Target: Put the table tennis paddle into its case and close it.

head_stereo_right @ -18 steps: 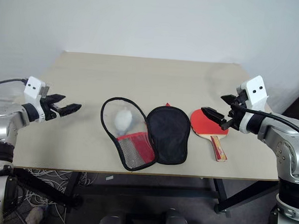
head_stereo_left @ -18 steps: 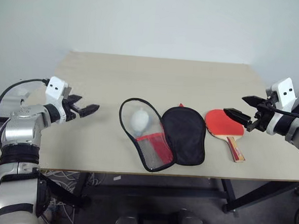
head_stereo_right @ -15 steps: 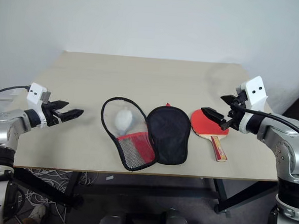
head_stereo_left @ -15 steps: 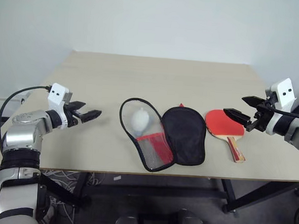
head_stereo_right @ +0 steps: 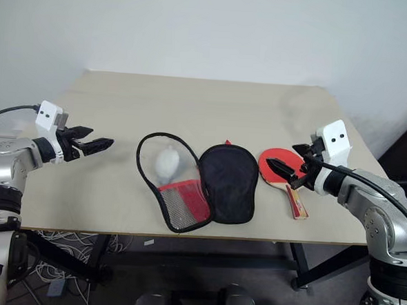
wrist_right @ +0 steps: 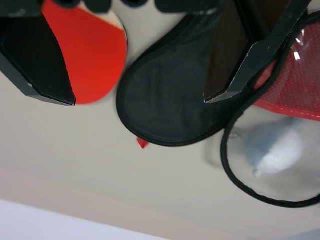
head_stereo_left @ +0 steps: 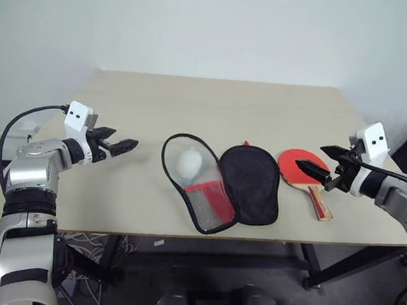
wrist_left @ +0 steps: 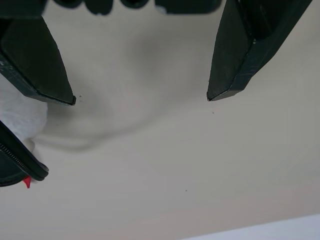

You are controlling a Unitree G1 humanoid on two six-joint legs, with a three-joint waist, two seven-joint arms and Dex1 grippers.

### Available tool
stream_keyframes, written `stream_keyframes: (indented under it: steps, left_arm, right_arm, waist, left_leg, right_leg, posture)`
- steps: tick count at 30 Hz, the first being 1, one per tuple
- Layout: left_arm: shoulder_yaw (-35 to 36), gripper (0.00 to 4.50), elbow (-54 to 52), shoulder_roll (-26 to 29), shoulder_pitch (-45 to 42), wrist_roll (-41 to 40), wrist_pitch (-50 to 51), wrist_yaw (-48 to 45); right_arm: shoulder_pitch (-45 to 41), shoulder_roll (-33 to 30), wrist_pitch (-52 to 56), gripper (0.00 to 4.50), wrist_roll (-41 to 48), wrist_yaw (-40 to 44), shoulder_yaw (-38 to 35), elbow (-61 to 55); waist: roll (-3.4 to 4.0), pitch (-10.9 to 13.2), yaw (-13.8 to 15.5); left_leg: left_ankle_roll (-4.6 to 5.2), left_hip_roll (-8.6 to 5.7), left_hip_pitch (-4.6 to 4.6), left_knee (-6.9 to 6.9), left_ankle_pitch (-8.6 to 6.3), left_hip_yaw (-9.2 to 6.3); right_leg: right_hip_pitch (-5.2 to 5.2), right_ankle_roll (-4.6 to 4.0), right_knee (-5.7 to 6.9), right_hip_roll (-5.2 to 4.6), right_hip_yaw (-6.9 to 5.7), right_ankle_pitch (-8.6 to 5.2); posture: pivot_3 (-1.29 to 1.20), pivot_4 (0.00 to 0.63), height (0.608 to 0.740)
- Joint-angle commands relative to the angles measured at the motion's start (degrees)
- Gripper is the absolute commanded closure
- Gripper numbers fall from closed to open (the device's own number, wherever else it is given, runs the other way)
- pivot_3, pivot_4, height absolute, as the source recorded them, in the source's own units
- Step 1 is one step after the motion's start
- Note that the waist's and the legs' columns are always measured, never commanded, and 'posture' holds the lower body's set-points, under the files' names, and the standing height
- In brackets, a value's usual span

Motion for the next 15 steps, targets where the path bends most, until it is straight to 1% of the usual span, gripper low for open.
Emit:
stream_keyframes:
  steps: [1, 6, 13, 15]
  left_arm:
    - [1.49, 0.0, -1.95, 0.66, -0.7, -0.56, -1.53, 0.88]
    - [4.33, 0.0, -5.68, -0.63, 1.67, -4.62, 0.32, 0.14]
    - [3.76, 0.0, -12.0, -1.16, 6.49, -5.19, -3.63, -2.91]
    - [3.44, 0.0, -13.49, -1.17, 7.12, -5.69, -3.2, -3.62]
  right_arm:
    - [-1.04, 0.16, -0.44, 0.05, 0.63, -0.87, -1.55, -0.22]
    - [-2.17, -0.55, -0.48, 0.05, 0.37, -0.69, -0.59, 1.47]
    - [-3.25, -1.87, 0.55, 0.05, -1.09, -1.25, 0.34, 5.08]
    - [-3.42, -2.49, 2.0, 0.05, -1.58, -1.84, 0.23, 6.6]
  waist:
    - [0.0, 0.0, 0.01]
    - [0.0, 0.0, 0.03]
    - [0.0, 0.0, 0.06]
    - [-0.01, 0.0, 0.06]
  left_leg:
    - [0.0, 0.0, 0.0, 0.0, 0.0, 0.01]
    - [0.0, -0.02, 0.0, 0.0, 0.0, -0.01]
    - [0.0, -0.01, 0.0, 0.01, 0.0, 0.0]
    - [0.01, -0.01, 0.01, 0.01, 0.0, 0.01]
  right_leg:
    - [0.0, 0.0, 0.0, 0.0, 0.0, 0.0]
    - [0.01, 0.0, 0.0, -0.02, 0.01, 0.0]
    - [0.0, 0.0, 0.0, -0.02, 0.02, 0.0]
    - [0.02, 0.0, 0.0, -0.03, 0.01, 0.0]
  posture:
    - [0.0, 0.0, 0.74]
    - [0.0, 0.0, 0.74]
    - [0.0, 0.0, 0.74]
    - [0.0, 0.0, 0.74]
